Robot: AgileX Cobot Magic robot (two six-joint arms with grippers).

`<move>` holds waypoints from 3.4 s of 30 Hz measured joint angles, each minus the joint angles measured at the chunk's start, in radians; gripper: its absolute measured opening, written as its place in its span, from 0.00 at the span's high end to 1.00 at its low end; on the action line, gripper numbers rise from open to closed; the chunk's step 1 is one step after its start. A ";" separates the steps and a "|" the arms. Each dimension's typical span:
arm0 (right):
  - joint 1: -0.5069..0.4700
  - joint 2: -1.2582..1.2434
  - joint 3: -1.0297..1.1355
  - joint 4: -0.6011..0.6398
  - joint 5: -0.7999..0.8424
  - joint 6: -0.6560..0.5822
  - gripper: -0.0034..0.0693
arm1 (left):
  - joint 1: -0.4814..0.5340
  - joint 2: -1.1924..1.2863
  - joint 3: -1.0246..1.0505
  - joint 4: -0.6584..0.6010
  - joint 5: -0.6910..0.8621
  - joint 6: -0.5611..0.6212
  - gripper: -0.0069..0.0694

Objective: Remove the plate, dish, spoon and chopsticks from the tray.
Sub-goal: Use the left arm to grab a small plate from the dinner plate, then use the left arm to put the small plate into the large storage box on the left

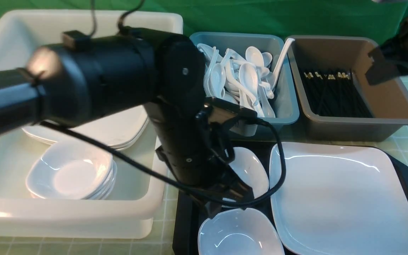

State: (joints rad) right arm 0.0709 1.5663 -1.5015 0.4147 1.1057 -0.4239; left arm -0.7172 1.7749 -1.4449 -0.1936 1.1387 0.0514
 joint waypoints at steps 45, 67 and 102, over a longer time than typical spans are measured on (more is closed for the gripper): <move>0.078 -0.551 0.493 0.135 -0.016 -0.174 0.96 | 0.000 0.195 -0.072 0.009 0.071 0.043 0.87; 0.390 -0.285 -0.009 0.259 -0.035 -0.257 0.96 | 0.765 -0.376 0.028 -0.217 -0.047 0.036 0.90; 0.528 -0.054 -0.165 -0.466 0.094 0.137 0.94 | 0.880 -0.558 0.243 -0.251 -0.149 0.203 0.64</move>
State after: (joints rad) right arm 0.5985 1.5124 -1.6660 -0.0518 1.2001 -0.2865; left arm 0.1626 1.2165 -1.2022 -0.4442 0.9896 0.2540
